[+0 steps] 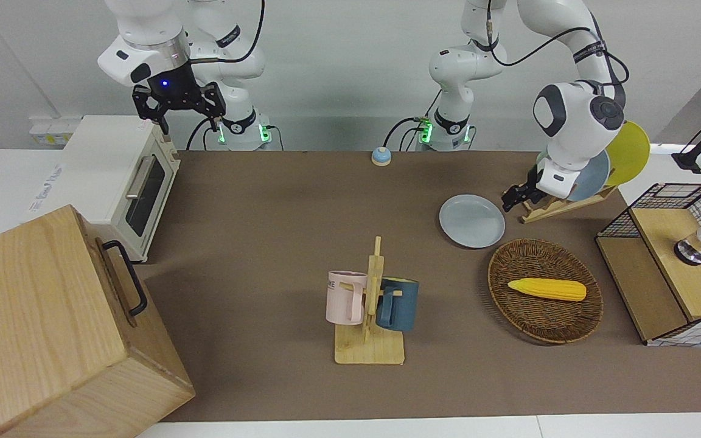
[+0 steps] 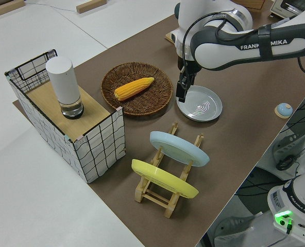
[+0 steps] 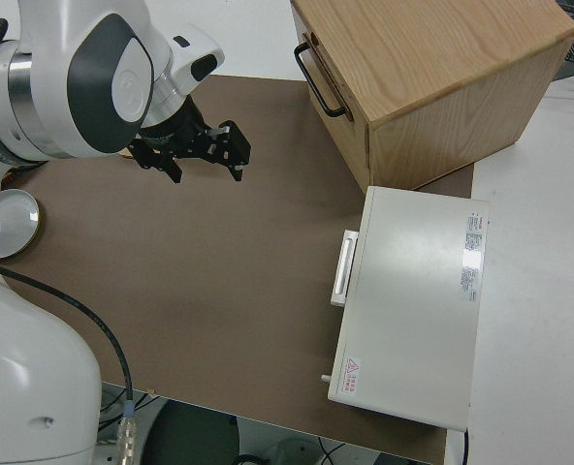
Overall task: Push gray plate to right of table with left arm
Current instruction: 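Move the left gripper forward to the near rim of the gray plate, then push the gray plate with the left gripper across the table toward the toaster oven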
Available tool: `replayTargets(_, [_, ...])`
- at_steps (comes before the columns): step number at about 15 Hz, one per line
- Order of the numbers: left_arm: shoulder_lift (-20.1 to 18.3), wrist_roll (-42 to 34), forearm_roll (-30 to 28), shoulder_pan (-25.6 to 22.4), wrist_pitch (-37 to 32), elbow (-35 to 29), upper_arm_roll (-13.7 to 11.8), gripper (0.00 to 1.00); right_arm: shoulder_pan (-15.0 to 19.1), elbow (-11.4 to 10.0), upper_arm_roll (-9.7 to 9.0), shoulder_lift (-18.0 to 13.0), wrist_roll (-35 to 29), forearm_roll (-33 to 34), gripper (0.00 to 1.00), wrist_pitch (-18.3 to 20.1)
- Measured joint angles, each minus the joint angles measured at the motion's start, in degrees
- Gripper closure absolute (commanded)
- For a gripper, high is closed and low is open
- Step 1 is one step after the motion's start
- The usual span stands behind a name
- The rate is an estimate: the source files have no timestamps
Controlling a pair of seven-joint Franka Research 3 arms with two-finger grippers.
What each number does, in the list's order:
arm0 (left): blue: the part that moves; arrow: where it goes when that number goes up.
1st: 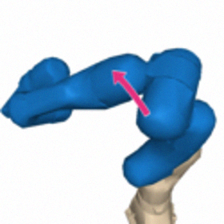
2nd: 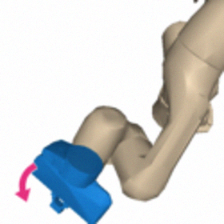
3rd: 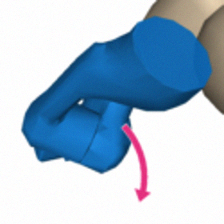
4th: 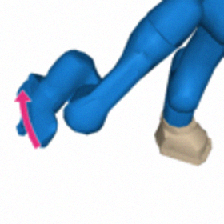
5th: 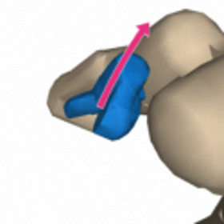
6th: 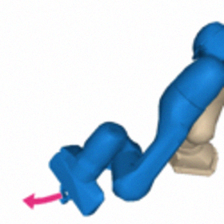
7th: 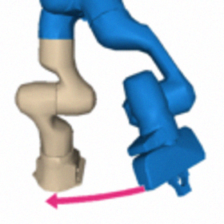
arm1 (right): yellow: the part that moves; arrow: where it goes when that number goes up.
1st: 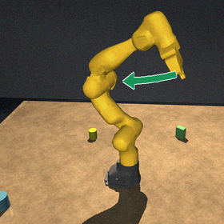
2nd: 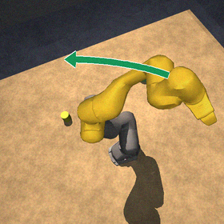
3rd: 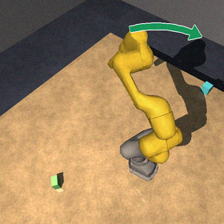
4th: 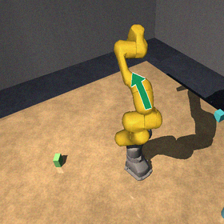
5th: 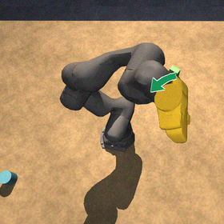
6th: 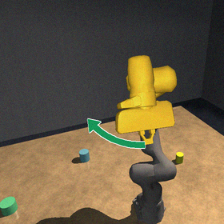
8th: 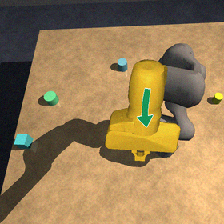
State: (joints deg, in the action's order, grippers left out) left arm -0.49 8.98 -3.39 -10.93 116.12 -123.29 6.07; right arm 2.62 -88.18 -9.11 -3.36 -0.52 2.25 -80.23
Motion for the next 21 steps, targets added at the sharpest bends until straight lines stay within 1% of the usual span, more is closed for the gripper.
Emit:
replayTargets(3, [3.73, -1.49, 0.0, 0.02, 6.42, -3.21, 0.2, 0.16, 0.0, 0.0, 0.0, 0.0, 0.0, 0.0, 0.005, 0.0])
replayTargets(4, [4.84, -2.13, 0.0, 0.03, 7.4, -3.63, 0.24, 0.16, 0.0, 0.0, 0.0, 0.0, 0.0, 0.0, 0.005, 0.0])
replayTargets(5, [5.62, -2.41, 0.0, 0.06, 8.0, -3.77, 0.41, 0.19, 0.0, 0.0, 0.0, 0.0, 0.0, 0.0, 0.005, 0.0])
replayTargets(8, [6.83, -5.83, 0.0, 0.1, 8.19, -3.81, 0.83, 0.36, 0.0, 0.0, 0.0, 0.0, 0.0, 0.0, 0.005, 0.0])
replayTargets(10, [6.9, -8.71, 0.0, 0.1, 8.21, -3.81, 0.83, 0.54, 0.0, 0.0, 0.0, 0.0, 0.0, 0.0, 0.005, 0.0])
replayTargets(11, [6.93, -10.08, 0.0, 0.1, 8.22, -3.81, 0.83, 0.68, 0.0, 0.0, 0.0, 0.0, 0.0, 0.0, 0.005, 0.0])
replayTargets(12, [7.04, -10.67, 0.0, 0.1, 8.22, -3.81, 0.82, 0.88, 0.0, 0.0, 0.0, 0.0, 0.0, 0.0, 0.005, 0.0])
replayTargets(13, [7.21, -11.03, 0.0, 0.1, 8.22, -3.81, 0.82, 1.0, 0.0, 0.0, 0.0, 0.0, 0.0, 0.0, 0.005, 0.0])
replayTargets(21, [7.22, -11.32, 0.0, 0.1, 8.19, -3.79, 0.9, 1.0, 0.0, 0.0, 0.0, 0.0, 0.0, 0.0, 0.005, 0.0])
